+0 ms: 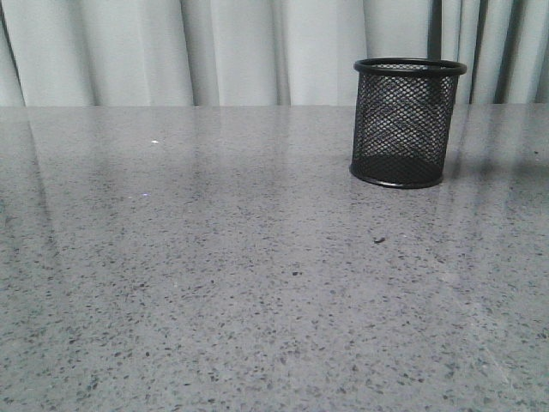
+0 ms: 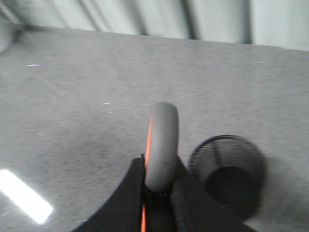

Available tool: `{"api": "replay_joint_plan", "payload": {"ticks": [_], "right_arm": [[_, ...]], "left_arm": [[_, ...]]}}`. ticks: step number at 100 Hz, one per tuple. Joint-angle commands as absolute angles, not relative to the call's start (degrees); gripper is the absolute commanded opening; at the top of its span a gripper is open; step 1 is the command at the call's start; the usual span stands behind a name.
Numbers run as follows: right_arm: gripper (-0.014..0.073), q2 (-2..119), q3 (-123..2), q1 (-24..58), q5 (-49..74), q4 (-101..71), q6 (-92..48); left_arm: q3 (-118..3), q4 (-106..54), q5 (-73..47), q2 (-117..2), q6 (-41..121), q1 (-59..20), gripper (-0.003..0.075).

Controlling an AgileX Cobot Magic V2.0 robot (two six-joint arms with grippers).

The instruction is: Put scissors into bucket

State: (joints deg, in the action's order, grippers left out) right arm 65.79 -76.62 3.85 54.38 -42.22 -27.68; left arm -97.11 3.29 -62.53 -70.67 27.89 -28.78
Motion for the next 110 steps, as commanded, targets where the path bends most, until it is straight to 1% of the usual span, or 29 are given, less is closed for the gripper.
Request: {"api": "replay_joint_plan", "payload": {"ticks": [1,14,26,55,110], "right_arm": [[-0.0048,66.4,-82.13,3.5,52.72,-35.77,-22.5],[-0.0048,68.7,-86.32,3.5,56.52,-26.44,-17.7],[-0.0048,70.41,-87.26,3.5,58.96,-24.86,-17.07],[-0.0048,75.44,-87.26,3.74,59.58,-23.75,-17.07],[-0.0046,82.92,-87.26,6.87,59.33,-23.84,-18.35]], "left_arm": [[-99.03,1.91,-59.88,-66.76,27.08,-25.51,0.0472],[-99.03,1.91,-60.14,-63.51,27.08,-21.77,0.0472],[-99.03,1.91,-60.14,-61.45,27.08,-19.91,0.0472],[-99.03,1.91,-60.14,-60.56,27.08,-19.94,0.0472],[-99.03,2.1,-59.68,-60.82,27.08,-19.94,0.0472]]}}
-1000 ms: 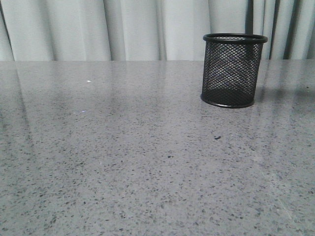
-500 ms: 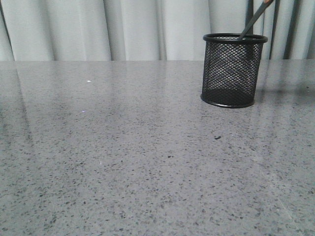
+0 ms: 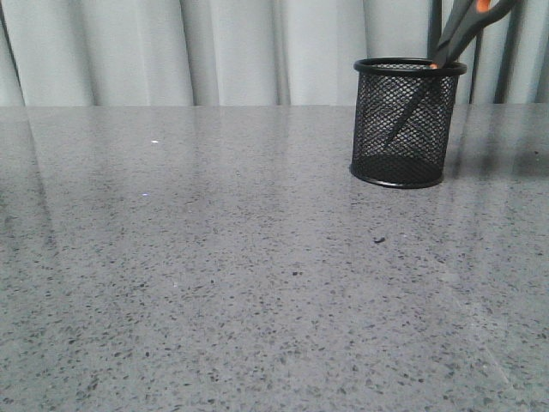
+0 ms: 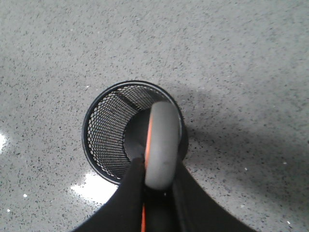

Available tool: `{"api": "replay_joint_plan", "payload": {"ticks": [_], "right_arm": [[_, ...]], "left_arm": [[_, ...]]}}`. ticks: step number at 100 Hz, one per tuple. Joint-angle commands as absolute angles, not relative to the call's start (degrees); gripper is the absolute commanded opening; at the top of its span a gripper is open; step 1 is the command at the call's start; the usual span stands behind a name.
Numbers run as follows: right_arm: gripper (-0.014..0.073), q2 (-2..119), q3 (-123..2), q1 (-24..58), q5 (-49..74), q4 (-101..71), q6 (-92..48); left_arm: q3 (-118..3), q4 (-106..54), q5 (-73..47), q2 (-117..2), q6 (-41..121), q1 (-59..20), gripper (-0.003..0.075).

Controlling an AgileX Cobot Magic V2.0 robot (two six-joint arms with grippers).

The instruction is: Put scissors into bucket

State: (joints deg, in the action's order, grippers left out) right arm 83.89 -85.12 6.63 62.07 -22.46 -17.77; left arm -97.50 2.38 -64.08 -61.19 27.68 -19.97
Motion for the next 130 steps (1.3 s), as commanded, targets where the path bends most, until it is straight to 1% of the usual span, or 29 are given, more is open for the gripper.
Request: {"api": "replay_joint_plan", "payload": {"ticks": [1,4,9,16,24,28,31,50,55,62,67,69,72,79,80,91,100,110,130], "right_arm": [[-0.0046,82.9,-87.26,6.87,59.47,-23.84,-18.35],[-0.0039,83.03,-87.26,6.87,59.47,-23.84,-18.35],[-0.0002,83.34,-87.26,6.87,59.47,-23.84,-18.84],[0.0087,83.45,-87.26,6.87,59.37,-23.84,-18.84],[0.0211,83.45,-87.26,6.87,59.37,-23.84,-18.84],[0.0257,83.45,-87.35,6.87,59.24,-23.84,-18.84],[0.0276,83.45,-87.5,6.75,59.24,-23.84,-18.84],[0.0286,82.11,-91.41,6.6,59.36,-23.54,-18.96],[0.0286,81.1,-92.53,6.6,59.13,-23.54,-18.96],[0.0286,79.45,-93.66,6.6,58.43,-23.54,-18.96],[0.0281,78.04,-93.94,6.6,57.45,-23.54,-18.96],[0.0273,77.38,-93.94,6.6,56.9,-23.54,-18.96],[0.0251,76.52,-93.94,6.6,56.22,-23.54,-18.96],[0.0154,74.41,-93.94,6.6,54.85,-23.54,-18.96],[0.0129,73.97,-93.94,6.6,54.6,-23.54,-18.96],[-0.0079,70.09,-91.8,6.6,51.27,-23.77,-18.96],[-0.0067,66.56,-87.68,6.6,46.6,-23.89,-19.24],[-0.0067,61.1,-79.26,6.6,39.29,-23.89,-19.4],[-0.0069,49.57,-59.24,6.6,22.04,-23.89,-19.85]], "left_arm": [[-99.03,2.1,-59.68,-60.82,27.08,-19.94,0.0472],[-99.03,2.1,-59.68,-60.82,27.08,-19.94,0.0472],[-99.03,2.1,-59.68,-60.82,27.08,-19.94,0.0472],[-99.03,2.1,-59.68,-60.82,27.08,-19.94,0.0472],[-99.03,2.1,-59.68,-60.82,27.08,-19.94,0.0472],[-99.03,2.1,-59.68,-60.82,27.08,-19.94,0.0472],[-99.03,2.1,-59.68,-60.82,27.08,-19.94,0.0472],[-99.03,2.25,-58.61,-60.82,27.34,-19.94,0.0463],[-99.03,2.25,-58.61,-60.82,27.34,-19.94,0.0428],[-99.03,2.61,-58.61,-60.82,27.34,-19.94,0.0332],[-99.03,2.75,-58.61,-60.82,27.34,-19.94,0.0227],[-99.03,2.75,-58.61,-60.82,27.34,-19.94,0.0198],[-99.03,2.75,-58.61,-60.82,27.34,-19.94,0.0125],[-99.03,2.75,-58.61,-60.82,27.34,-19.94,-0.0014],[-99.03,2.63,-58.61,-60.82,27.34,-19.94,-0.0024],[-98.55,0.97,-58.43,-60.82,26.1,-19.94,-0.0021],[-96.12,0.97,-55.87,-59.9,23.41,-19.94,-0.0021],[-91.01,1.83,-50.33,-57.26,19.87,-19.94,-0.0021],[-73.21,1.94,-34.4,-48.8,15.06,-19.94,-0.0021]]}}
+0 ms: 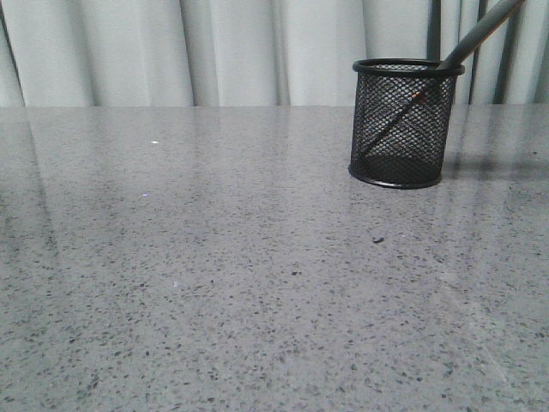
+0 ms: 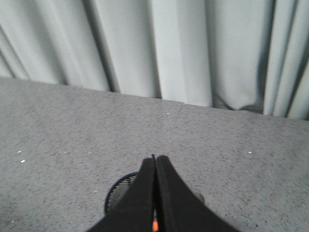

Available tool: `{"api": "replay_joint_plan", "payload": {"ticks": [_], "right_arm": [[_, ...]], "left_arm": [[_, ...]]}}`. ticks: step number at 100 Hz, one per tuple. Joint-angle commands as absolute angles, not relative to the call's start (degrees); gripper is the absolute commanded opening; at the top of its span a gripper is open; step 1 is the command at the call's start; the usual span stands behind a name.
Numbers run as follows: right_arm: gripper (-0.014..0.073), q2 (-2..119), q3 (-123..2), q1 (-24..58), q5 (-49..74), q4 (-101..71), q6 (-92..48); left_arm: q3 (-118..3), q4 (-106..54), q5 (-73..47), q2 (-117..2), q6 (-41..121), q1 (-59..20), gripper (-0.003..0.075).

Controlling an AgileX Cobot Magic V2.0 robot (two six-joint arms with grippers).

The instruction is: Put scissors into bucket

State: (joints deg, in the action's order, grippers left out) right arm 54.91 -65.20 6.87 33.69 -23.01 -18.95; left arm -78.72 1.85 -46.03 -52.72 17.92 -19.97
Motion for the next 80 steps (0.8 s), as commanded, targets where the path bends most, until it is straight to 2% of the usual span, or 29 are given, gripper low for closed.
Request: {"api": "replay_joint_plan", "payload": {"ticks": [1,20,46,65,80], "right_arm": [[-0.0069,48.7,-57.84,6.6,21.54,-23.89,-19.85],[-0.0069,37.75,-41.03,6.6,10.47,-23.89,-19.85],[-0.0069,24.84,-25.47,6.6,4.3,-23.89,-19.85],[-0.0069,20.7,-20.8,6.6,4.07,-23.89,-19.85],[-0.0069,20.7,-20.68,6.6,4.97,-23.89,-19.85]], "left_arm": [[-72.5,1.94,-33.15,-48.11,14.78,-19.94,-0.0021],[-52.7,1.94,-17.29,-38.61,12.32,-19.94,-0.0021],[-31.28,1.33,-1.13,-25.79,12.27,-19.94,-0.0021],[-22.43,0.0,6.08,-18.78,12.27,-19.94,-0.002],[-20.91,-0.3,7.15,-18.08,12.27,-19.94,-0.002]]}}
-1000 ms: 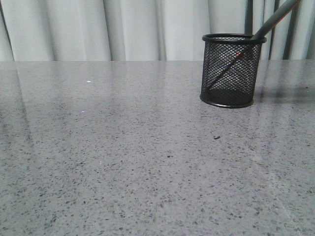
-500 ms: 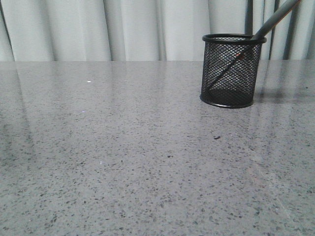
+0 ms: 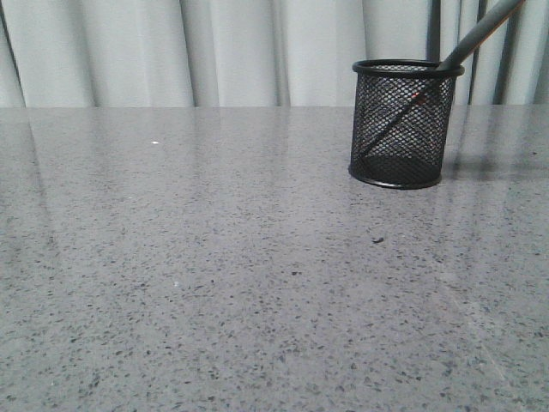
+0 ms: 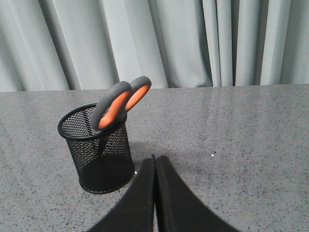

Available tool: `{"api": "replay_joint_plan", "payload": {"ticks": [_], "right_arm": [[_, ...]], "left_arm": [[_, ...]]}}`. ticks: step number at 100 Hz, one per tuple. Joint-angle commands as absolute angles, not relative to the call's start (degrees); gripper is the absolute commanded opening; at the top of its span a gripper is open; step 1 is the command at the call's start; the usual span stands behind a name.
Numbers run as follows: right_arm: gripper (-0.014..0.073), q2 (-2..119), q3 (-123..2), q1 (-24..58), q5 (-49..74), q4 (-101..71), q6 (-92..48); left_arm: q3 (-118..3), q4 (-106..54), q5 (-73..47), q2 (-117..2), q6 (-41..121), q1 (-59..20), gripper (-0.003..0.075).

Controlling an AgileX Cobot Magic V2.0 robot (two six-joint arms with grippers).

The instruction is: Put scissors into bucket

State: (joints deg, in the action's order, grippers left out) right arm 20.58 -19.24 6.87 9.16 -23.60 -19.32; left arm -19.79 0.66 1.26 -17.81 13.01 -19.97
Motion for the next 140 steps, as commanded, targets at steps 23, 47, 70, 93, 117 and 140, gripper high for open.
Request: {"api": "replay_joint_plan", "payload": {"ticks": [23,47,70,93,117,140], "right_arm": [[-0.0069,20.7,-20.68,6.6,4.97,-23.89,-19.85],[-0.0069,20.7,-20.68,6.6,4.97,-23.89,-19.85],[-0.0069,20.7,-20.68,6.6,4.97,-23.89,-19.85],[-0.0069,20.7,-20.68,6.6,4.97,-23.89,-19.85],[-0.0069,20.7,-20.68,6.6,4.97,-23.89,-19.85],[-0.0069,20.7,-20.68,6.6,4.97,-23.89,-19.85]], "left_arm": [[-20.91,-0.3,7.15,-18.08,12.27,-19.94,-0.002],[-20.91,-0.3,7.15,-18.08,12.27,-19.94,-0.002],[-20.91,-0.3,7.15,-18.08,12.27,-19.94,-0.002],[-20.91,1.34,5.87,-18.08,12.27,-18.8,-0.002],[-17.03,1.94,-1.53,-13.68,8.95,-10.9,-0.002],[-7.22,1.94,-1.53,-2.43,4.56,-4.6,-0.002]]}}
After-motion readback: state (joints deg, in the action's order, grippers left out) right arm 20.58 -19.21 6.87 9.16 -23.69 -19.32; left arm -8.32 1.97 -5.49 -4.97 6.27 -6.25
